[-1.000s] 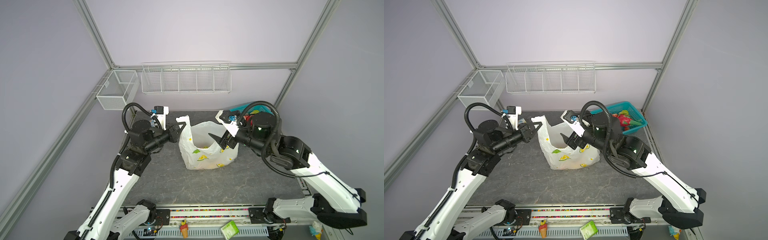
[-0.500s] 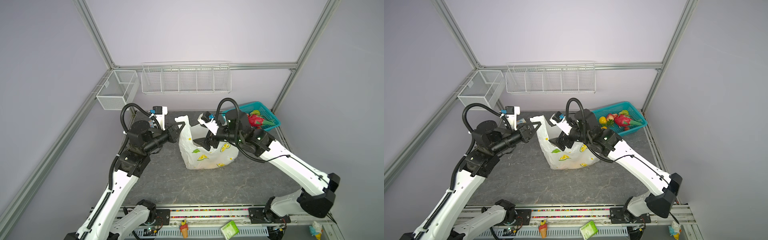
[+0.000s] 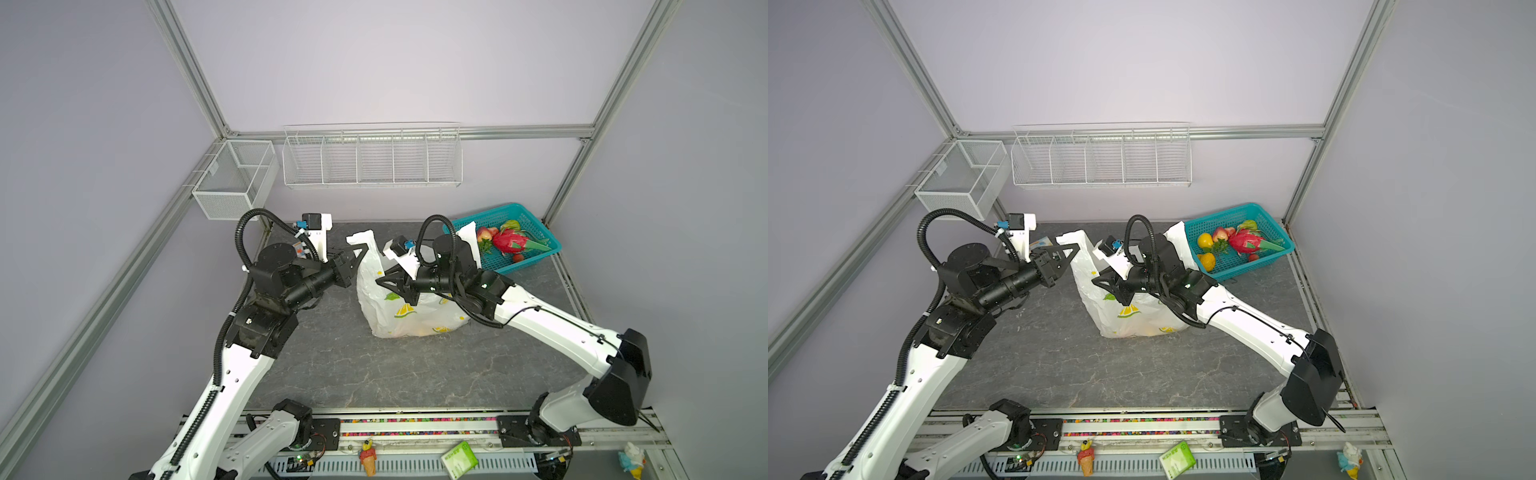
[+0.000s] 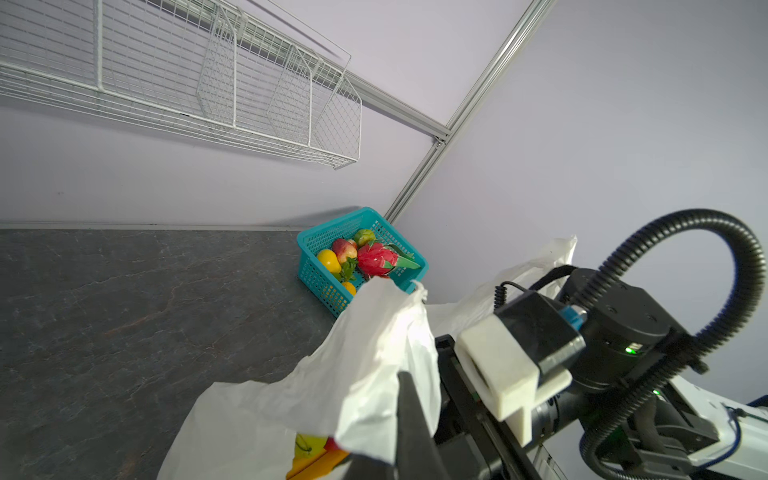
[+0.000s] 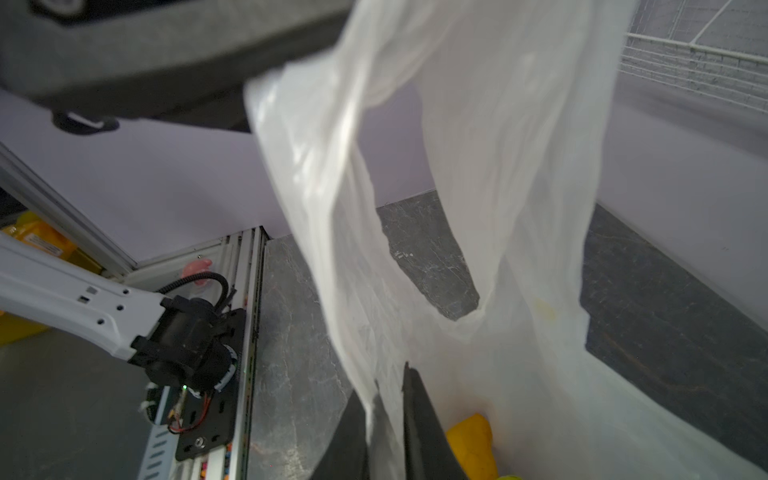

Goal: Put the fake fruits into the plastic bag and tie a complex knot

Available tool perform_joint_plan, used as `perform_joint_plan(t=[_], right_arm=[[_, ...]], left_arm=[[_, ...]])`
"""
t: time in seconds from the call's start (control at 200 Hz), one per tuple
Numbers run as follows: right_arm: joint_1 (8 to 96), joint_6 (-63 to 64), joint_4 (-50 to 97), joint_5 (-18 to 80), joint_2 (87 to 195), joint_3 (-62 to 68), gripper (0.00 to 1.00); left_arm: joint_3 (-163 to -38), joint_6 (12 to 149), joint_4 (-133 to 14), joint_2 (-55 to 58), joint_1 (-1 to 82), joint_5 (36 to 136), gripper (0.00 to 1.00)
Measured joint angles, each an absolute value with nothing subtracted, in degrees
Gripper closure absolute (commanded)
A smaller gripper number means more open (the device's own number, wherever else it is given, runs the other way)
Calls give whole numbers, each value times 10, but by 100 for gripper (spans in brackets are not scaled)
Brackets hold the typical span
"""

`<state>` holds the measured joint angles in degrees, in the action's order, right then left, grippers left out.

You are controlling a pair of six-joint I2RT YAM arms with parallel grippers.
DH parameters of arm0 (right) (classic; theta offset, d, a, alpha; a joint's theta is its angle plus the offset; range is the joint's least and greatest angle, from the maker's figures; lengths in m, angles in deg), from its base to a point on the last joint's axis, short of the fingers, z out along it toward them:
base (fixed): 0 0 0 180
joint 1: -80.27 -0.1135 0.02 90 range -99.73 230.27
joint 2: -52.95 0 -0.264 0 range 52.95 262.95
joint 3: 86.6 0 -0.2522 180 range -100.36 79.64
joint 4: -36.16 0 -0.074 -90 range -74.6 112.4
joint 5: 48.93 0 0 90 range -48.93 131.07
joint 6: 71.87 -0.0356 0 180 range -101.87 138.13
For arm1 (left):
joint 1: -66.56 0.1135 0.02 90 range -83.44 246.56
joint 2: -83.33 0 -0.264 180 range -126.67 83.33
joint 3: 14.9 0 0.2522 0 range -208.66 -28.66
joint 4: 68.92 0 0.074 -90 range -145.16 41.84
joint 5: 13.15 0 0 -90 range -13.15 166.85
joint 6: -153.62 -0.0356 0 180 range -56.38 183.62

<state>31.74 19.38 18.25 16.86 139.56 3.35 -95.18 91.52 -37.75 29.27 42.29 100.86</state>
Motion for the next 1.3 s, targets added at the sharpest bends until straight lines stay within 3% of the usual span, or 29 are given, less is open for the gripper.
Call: perform_joint_plan(t=[0.14,0.255,0.495,0.71,0.925,1.17,1.3], right_arm=[[323,180,211,161,1396,48,90],[325,176,225,157,1395,48,91],[326,177,233,153,1392,51,92],[327,177,234,153,1390,52,92],[327,177,234,153,1389,54,92],[327,178,233,154,1381,54,93],[327,181,233,155,1379,54,93]], left_arm=[[-952,885,-375,303,423,988,56],[-952,846,-356,323,423,957,44],[-1005,759,-293,316,425,911,22],[-1103,723,-261,234,426,924,14],[-1158,703,-244,151,426,969,14],[-1165,676,-241,125,426,1008,37],[-1165,667,-253,124,426,1007,57]])
